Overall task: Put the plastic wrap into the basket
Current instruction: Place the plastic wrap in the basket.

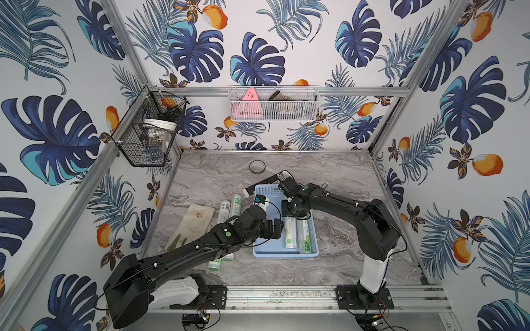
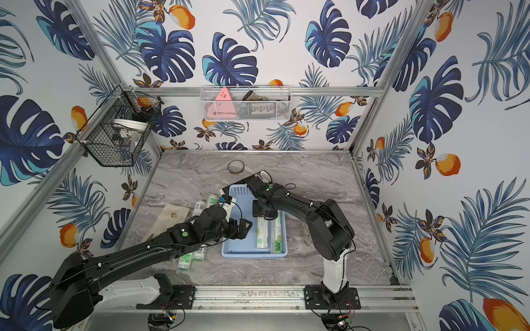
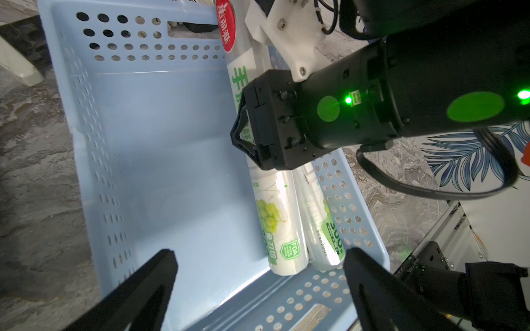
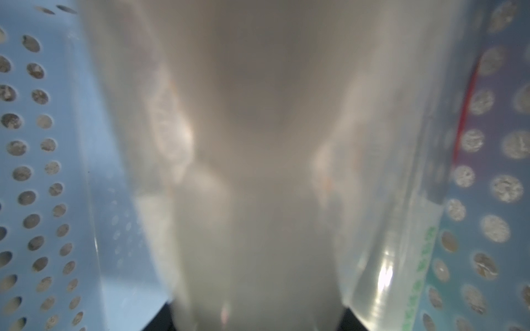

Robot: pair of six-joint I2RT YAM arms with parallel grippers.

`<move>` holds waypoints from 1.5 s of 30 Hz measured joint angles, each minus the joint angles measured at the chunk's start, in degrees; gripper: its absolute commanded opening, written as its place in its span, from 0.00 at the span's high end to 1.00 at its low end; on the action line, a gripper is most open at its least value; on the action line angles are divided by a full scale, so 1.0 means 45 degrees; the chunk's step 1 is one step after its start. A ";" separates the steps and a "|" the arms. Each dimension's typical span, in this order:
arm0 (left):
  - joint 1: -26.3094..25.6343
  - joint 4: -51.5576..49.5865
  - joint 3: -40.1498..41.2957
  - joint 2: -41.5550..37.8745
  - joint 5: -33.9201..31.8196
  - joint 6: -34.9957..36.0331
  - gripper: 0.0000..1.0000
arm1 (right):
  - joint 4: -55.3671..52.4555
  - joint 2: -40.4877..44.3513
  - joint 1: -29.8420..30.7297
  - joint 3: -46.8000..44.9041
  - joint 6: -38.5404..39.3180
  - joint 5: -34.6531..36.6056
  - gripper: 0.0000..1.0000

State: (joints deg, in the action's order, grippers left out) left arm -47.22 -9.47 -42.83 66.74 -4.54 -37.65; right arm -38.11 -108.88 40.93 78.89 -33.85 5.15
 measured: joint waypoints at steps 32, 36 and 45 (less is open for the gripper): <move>0.0005 -0.0005 -0.0151 0.0068 0.0005 -0.0034 0.01 | 0.0690 0.0029 0.0151 -0.0505 -0.0248 0.0520 0.58; 0.0005 -0.0029 -0.0223 0.0083 0.0005 -0.0034 0.01 | 0.0403 0.0758 0.0141 -0.1078 -0.0559 0.0257 0.60; 0.0005 -0.0029 -0.0243 0.0117 0.0005 -0.0034 0.01 | -0.0321 0.1549 0.0151 -0.1185 -0.0714 -0.0928 0.59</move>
State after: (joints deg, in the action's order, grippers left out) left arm -47.20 -9.61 -43.92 67.26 -4.51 -37.80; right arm -39.55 -101.91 41.60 73.56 -37.06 0.97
